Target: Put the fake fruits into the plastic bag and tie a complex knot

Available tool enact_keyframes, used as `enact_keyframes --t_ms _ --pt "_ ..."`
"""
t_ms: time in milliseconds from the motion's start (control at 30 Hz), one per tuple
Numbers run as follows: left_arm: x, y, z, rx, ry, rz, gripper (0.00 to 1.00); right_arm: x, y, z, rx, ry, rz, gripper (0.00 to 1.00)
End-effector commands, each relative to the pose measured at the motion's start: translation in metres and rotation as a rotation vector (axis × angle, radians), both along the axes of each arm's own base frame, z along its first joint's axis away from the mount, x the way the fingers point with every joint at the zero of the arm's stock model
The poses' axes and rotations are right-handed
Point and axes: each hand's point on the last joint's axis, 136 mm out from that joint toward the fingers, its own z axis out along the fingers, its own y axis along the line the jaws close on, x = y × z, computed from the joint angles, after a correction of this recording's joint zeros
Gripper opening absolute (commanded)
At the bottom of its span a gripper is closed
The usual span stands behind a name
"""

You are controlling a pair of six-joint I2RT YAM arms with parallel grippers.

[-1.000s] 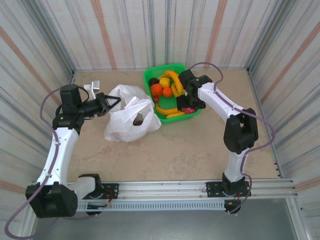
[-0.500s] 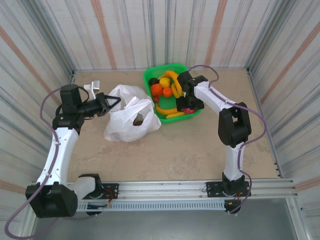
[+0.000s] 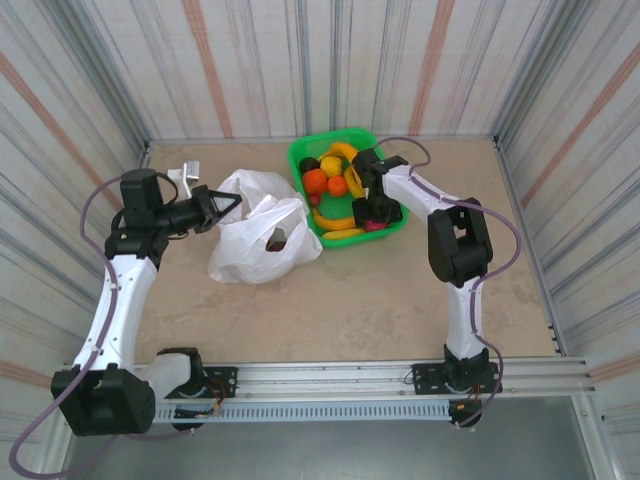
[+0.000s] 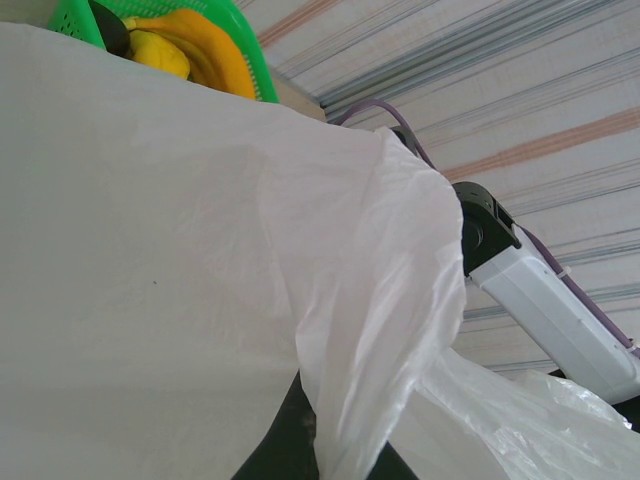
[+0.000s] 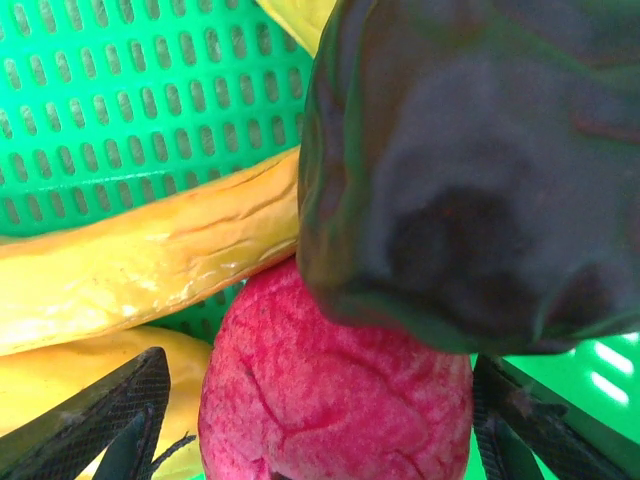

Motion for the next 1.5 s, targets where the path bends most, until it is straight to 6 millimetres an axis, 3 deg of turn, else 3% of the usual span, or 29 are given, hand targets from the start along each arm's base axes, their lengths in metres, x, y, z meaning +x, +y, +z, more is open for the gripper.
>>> enact_keyframes --t_ms 0,433,567,900,1467 --pt "-0.003 0.0 0.001 -0.002 -0.008 -0.009 0.0 -0.002 -0.006 -0.013 -0.021 0.041 0.001 0.79" --pt "-0.004 0.0 0.001 -0.003 -0.007 -0.008 0.0 -0.013 -0.007 -0.049 -0.027 0.14 -0.001 0.8" --pt "-0.004 0.0 0.002 -0.003 -0.009 -0.009 0.0 -0.014 -0.009 -0.049 -0.031 0.141 -0.004 0.73" --pt "-0.004 0.0 0.002 -0.003 -0.007 -0.005 0.0 -0.004 -0.011 -0.013 -0.022 0.036 -0.004 0.59" --pt "-0.003 0.0 0.001 -0.006 -0.002 -0.006 0.0 -0.01 -0.009 0.05 0.005 -0.085 0.005 0.58"
